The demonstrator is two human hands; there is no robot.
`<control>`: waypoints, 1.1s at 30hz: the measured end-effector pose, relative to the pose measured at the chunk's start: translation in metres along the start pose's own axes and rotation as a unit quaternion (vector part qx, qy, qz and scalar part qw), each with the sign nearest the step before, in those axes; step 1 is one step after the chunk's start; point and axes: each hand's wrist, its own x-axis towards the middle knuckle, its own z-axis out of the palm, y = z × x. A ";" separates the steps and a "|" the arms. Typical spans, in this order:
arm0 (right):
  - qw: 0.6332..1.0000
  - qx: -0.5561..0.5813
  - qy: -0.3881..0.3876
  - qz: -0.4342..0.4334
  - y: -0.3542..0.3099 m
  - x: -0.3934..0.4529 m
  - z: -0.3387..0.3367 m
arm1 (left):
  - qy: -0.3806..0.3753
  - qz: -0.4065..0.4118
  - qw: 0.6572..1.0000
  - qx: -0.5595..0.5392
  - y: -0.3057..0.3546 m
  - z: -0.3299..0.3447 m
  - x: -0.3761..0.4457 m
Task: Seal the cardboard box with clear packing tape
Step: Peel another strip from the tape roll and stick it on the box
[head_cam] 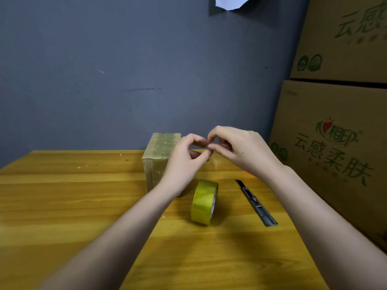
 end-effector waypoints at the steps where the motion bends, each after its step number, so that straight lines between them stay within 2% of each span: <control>1: 1.000 -0.001 0.001 -0.004 0.000 0.000 0.000 | -0.001 0.002 1.000 -0.005 0.002 -0.001 0.001; 6: 0.998 -0.029 0.049 0.001 0.001 -0.006 0.002 | -0.014 0.011 1.000 -0.024 0.003 -0.001 0.004; 10: 0.992 -0.011 0.073 0.104 0.001 -0.019 0.010 | -0.012 0.008 0.999 -0.032 0.003 -0.001 0.005; 12: 0.984 0.045 0.088 0.148 0.001 -0.026 0.019 | -0.013 0.009 1.000 -0.023 0.004 -0.002 0.005; 14: 0.959 0.180 0.103 0.192 -0.001 -0.030 0.027 | -0.015 0.009 1.000 -0.013 0.005 -0.003 0.006; 16: 0.915 0.310 0.112 0.235 -0.004 -0.032 0.031 | -0.017 0.014 1.000 0.006 0.006 -0.003 0.006; 20: 0.844 0.439 0.112 0.287 -0.010 -0.032 0.029 | -0.011 0.023 0.999 0.025 0.009 -0.004 0.007; 22: 0.827 0.467 0.108 0.293 -0.010 -0.031 0.027 | -0.004 0.019 0.999 0.030 0.010 -0.006 0.008; 28: 0.820 0.477 0.115 0.293 -0.010 -0.030 0.026 | 0.011 0.010 0.998 0.066 0.013 -0.005 0.010; 33: 0.786 0.520 0.144 0.303 -0.012 -0.031 0.026 | -0.012 -0.071 0.997 -0.021 0.017 -0.005 0.009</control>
